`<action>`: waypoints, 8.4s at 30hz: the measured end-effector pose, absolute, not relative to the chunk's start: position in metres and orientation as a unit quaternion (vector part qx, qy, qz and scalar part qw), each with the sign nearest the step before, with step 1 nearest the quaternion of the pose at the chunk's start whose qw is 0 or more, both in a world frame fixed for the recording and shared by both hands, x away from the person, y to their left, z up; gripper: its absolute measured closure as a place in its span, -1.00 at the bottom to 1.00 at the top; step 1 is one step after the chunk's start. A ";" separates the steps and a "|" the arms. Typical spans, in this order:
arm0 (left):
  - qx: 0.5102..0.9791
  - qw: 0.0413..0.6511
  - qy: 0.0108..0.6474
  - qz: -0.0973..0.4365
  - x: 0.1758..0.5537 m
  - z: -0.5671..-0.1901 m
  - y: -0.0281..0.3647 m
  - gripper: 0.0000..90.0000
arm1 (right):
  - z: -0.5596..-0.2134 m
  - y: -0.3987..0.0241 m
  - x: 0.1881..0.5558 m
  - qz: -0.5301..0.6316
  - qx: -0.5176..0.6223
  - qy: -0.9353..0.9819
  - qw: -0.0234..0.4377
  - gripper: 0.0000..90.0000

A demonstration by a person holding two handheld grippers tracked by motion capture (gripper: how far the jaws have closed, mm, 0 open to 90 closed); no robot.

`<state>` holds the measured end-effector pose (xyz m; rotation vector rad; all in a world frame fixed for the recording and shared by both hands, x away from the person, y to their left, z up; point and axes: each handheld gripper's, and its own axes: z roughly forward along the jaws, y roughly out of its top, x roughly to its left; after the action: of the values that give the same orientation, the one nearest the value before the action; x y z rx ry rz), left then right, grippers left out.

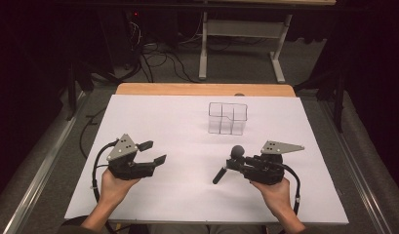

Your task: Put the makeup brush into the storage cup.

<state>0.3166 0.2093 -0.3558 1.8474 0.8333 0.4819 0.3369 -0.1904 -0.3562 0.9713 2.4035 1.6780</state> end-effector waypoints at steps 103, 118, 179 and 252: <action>0.719 0.500 0.427 0.223 0.326 -0.384 0.235 -0.26 | -0.265 -0.215 0.443 0.492 0.407 0.749 0.178 0.60; 0.722 0.501 0.423 0.220 0.326 -0.384 0.233 -0.27 | -0.270 -0.216 0.461 0.481 0.438 0.735 0.190 0.60; 0.727 0.500 0.418 0.218 0.327 -0.384 0.231 -0.27 | -0.306 -0.199 0.497 0.425 0.486 0.738 0.195 -0.25; 0.728 0.498 0.418 0.217 0.326 -0.384 0.230 -0.28 | -0.284 -0.234 0.437 0.464 0.434 0.740 0.219 -0.19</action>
<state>0.3262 0.2304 -0.3841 1.7613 1.0124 0.5246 0.4372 -0.2345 -0.2844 1.2010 2.0486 1.2849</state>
